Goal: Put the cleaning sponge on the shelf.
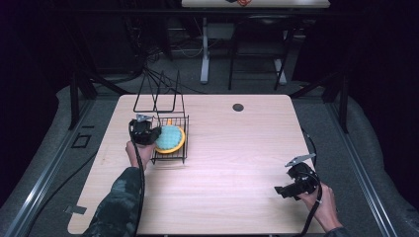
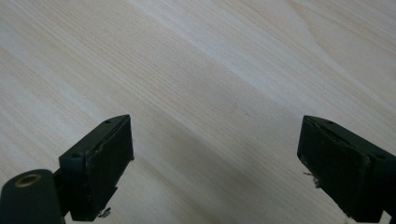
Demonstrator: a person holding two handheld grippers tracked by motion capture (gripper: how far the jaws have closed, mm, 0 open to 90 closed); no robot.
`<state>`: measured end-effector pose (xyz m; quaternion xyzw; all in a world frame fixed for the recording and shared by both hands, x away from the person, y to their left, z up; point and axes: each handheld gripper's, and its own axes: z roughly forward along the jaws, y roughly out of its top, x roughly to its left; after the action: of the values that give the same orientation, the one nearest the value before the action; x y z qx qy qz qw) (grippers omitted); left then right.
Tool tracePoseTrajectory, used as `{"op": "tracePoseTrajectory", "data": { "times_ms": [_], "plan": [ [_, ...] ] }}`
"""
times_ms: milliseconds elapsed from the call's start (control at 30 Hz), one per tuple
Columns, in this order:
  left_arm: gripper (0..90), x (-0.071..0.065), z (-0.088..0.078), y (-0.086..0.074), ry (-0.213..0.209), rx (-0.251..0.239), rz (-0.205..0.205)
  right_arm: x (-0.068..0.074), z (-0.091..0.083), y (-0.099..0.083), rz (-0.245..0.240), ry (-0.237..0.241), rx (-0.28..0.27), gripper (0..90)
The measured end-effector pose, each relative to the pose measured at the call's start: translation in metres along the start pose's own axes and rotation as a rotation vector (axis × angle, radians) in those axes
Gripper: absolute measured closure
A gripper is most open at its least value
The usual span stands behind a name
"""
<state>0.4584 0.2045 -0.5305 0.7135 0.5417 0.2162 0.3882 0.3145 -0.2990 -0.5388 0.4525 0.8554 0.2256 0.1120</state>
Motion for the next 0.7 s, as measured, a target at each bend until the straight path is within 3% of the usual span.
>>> {"op": "tracePoseTrajectory", "data": {
  "times_ms": [167,233,367,533,700],
  "plan": [
    [64.6,0.000,-0.002,0.002,-0.002,0.008,-0.011,0.001,-0.001,0.000,0.001,0.002,-0.003,10.2],
    [52.4,-0.001,-0.004,0.002,0.029,0.024,-0.015,0.000,-0.002,0.000,0.001,0.000,-0.011,10.2],
    [36.1,0.000,-0.011,0.001,0.041,0.034,-0.014,0.000,-0.003,0.000,0.005,0.001,-0.019,10.2],
    [24.1,0.003,-0.023,-0.001,0.031,0.010,-0.020,0.002,-0.003,0.000,0.000,0.003,-0.010,10.2],
    [17.7,0.002,-0.034,-0.002,0.026,-0.004,-0.024,0.003,-0.004,0.001,-0.011,-0.001,-0.008,10.2]
  ]
}}
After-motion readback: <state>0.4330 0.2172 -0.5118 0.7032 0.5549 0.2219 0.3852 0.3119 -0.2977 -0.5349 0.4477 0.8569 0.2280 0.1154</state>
